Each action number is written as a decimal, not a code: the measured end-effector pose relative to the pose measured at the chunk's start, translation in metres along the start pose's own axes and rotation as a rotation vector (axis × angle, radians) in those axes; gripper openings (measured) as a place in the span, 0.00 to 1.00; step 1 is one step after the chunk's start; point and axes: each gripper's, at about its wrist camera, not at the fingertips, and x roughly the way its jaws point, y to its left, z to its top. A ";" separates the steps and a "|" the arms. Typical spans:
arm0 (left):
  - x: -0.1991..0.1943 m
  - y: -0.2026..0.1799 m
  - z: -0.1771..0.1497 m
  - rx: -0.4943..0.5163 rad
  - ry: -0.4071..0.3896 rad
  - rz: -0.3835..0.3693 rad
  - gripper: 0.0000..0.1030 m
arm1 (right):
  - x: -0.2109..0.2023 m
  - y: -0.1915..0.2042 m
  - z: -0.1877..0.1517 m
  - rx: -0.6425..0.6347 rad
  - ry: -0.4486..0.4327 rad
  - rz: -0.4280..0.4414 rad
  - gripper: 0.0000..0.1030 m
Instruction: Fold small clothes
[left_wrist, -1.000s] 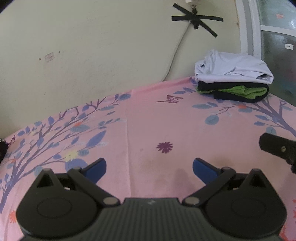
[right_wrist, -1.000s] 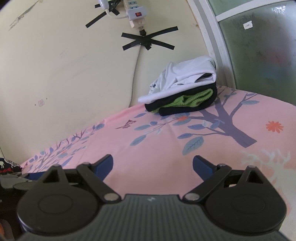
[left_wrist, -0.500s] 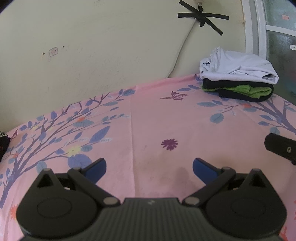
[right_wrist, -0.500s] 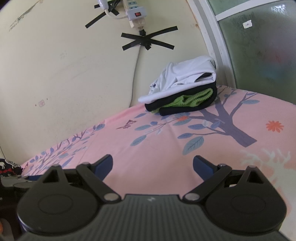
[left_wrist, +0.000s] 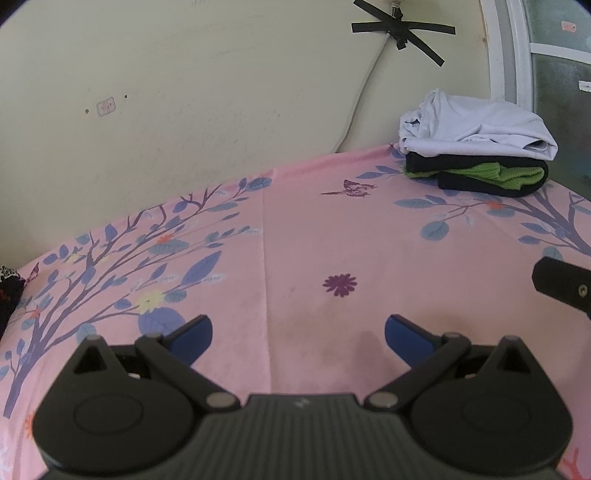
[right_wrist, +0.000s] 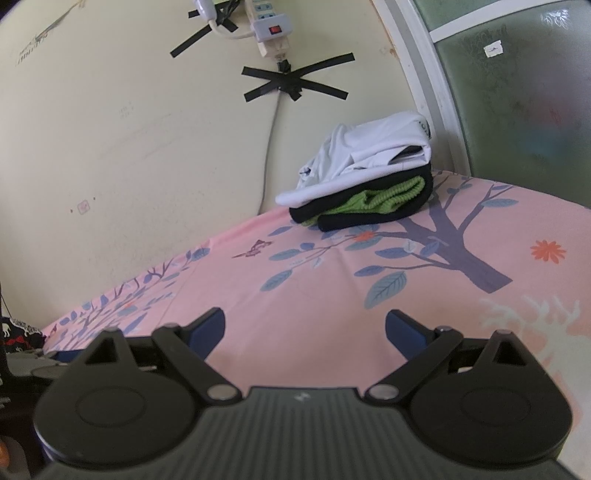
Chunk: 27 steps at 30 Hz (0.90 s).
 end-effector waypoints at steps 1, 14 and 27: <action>0.000 0.000 0.000 0.001 -0.001 0.000 1.00 | 0.000 0.000 0.000 0.000 -0.001 0.001 0.89; -0.003 -0.003 -0.002 0.035 -0.019 -0.007 1.00 | 0.000 0.000 0.000 -0.001 0.000 0.002 0.89; -0.003 -0.003 -0.003 0.037 -0.019 0.000 1.00 | -0.001 0.000 0.001 0.000 -0.003 0.002 0.89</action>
